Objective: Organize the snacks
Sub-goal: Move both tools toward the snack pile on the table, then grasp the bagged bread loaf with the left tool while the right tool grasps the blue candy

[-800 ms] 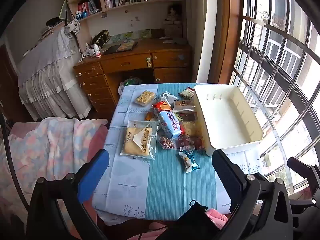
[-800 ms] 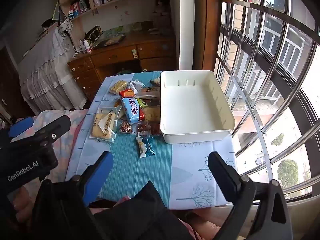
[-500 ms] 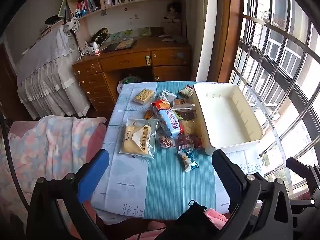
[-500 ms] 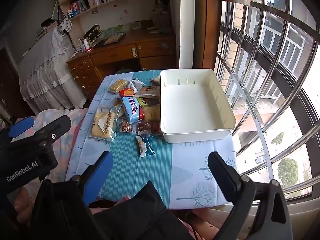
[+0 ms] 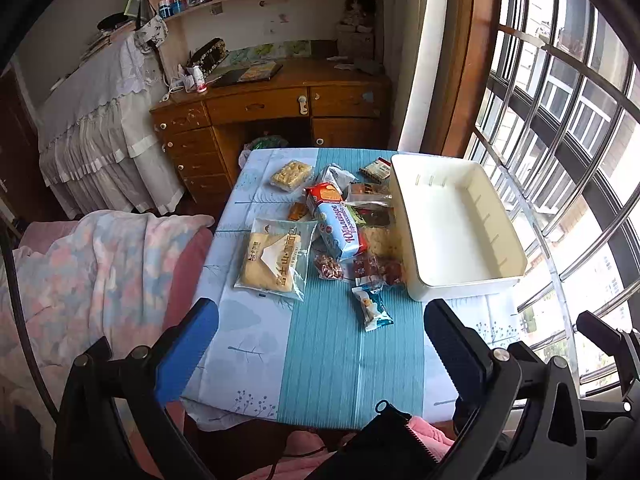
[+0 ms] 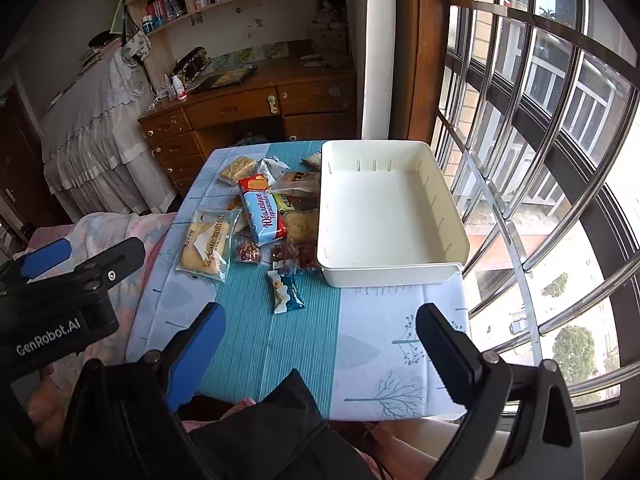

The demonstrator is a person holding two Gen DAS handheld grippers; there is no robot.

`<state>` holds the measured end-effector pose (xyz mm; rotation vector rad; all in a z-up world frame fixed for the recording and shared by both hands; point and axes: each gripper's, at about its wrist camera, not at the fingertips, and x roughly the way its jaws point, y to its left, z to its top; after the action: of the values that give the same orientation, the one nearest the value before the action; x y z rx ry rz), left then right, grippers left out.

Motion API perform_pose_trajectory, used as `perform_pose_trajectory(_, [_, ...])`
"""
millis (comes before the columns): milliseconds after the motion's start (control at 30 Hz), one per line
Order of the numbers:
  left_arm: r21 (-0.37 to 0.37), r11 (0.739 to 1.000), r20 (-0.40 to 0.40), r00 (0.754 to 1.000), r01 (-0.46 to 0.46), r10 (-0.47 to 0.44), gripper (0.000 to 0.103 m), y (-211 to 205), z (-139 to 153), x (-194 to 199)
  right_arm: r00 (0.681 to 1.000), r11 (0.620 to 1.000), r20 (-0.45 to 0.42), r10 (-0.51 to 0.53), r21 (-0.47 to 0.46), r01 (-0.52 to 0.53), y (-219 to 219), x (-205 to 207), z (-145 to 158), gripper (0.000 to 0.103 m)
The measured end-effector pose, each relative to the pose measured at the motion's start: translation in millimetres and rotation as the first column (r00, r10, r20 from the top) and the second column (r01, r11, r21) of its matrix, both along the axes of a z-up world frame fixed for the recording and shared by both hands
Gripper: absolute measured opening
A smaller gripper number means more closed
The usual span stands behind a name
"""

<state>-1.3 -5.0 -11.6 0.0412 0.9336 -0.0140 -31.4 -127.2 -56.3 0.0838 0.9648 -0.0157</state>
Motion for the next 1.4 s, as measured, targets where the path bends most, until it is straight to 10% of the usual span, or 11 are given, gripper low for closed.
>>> perform_pose_trajectory(800, [0.024, 0.998, -0.074, 0.995, -0.063, 0.064, 0.102, -21, -20, 2, 0.995, 0.995, -0.003, 0.097, 0.013, -0.096, -27, 7, -13, 0.097])
perform_pose_trajectory(1400, [-0.014, 0.999, -0.237, 0.971, -0.038, 0.034, 0.102, 32, -59, 84, 0.994, 0.997, -0.089, 0.060, 0.062, -0.055, 5, 57, -35, 0.097])
